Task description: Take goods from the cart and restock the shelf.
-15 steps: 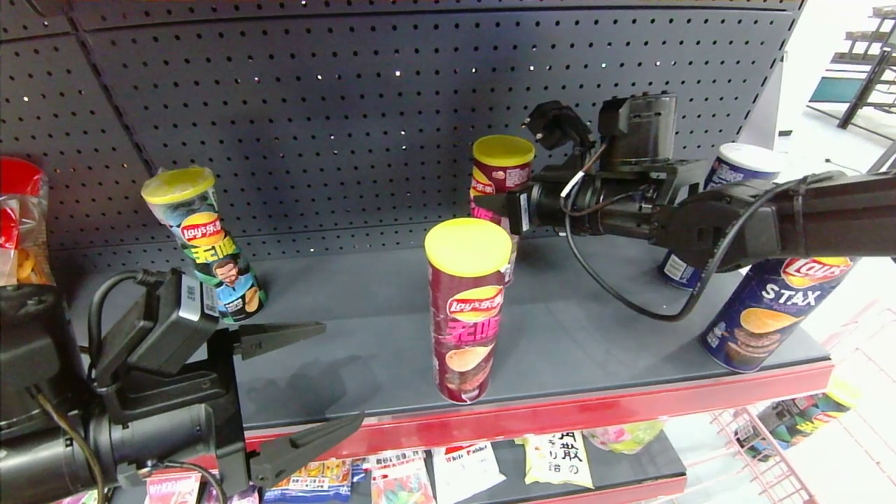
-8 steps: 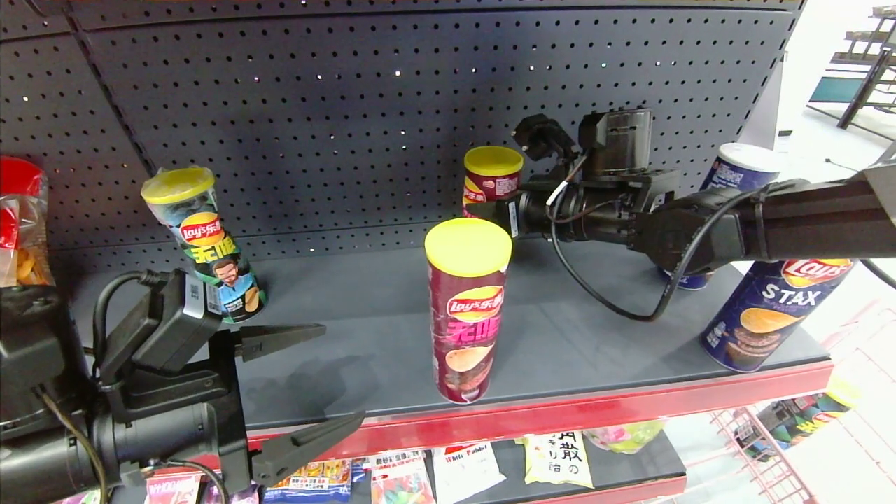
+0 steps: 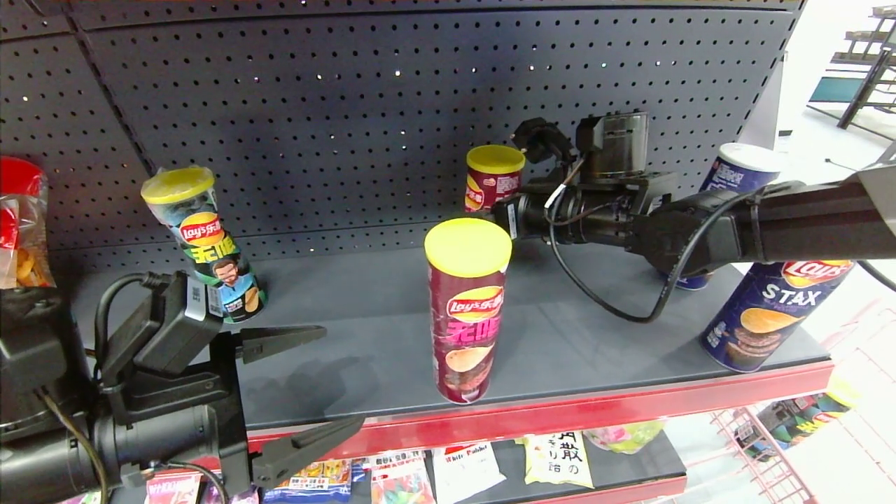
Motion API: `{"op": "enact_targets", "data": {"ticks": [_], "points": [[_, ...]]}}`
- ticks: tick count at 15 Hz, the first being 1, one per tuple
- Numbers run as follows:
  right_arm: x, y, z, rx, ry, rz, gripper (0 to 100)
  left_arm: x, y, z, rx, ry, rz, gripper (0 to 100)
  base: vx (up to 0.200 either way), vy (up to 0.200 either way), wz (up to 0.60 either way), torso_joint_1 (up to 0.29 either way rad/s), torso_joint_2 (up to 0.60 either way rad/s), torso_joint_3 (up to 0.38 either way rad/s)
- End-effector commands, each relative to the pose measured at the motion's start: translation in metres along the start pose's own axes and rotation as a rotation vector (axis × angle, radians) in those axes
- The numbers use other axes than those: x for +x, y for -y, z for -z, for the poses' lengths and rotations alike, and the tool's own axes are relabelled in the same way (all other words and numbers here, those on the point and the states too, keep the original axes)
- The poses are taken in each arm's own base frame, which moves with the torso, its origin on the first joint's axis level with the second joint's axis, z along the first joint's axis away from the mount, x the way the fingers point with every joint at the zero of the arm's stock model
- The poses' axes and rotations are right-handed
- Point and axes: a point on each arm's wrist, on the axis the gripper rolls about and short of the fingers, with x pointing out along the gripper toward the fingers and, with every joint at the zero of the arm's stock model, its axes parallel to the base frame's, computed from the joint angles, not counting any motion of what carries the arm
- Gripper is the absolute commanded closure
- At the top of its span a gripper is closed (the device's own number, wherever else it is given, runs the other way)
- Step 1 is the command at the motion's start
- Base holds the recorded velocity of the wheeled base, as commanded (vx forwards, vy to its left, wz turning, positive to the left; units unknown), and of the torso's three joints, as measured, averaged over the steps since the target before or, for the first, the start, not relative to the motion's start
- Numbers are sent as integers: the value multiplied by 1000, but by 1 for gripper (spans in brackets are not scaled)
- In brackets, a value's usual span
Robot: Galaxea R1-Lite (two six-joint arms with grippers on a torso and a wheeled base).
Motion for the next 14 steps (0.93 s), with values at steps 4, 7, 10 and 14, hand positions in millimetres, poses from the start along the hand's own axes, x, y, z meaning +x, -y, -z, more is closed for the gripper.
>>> {"op": "enact_targets", "data": {"ticks": [4, 7, 10, 14], "points": [[-23, -4, -15, -8, 27, 17, 0, 1, -1, 1, -4, -5, 1, 0, 0, 0, 0, 0, 0, 0], [-57, -17, -12, -5, 1, 21, 0, 8, -5, 6, -19, -36, -13, 0, 0, 0, 0, 0, 0, 0], [-103, -27, 2, 2, -43, 55, 0, 21, -9, 10, -25, -64, -5, 0, 0, 0, 0, 0, 0, 0], [-162, -40, 12, 1, -40, 75, 0, 35, -9, 16, -41, -103, 26, 0, 0, 0, 0, 0, 0, 0]]}}
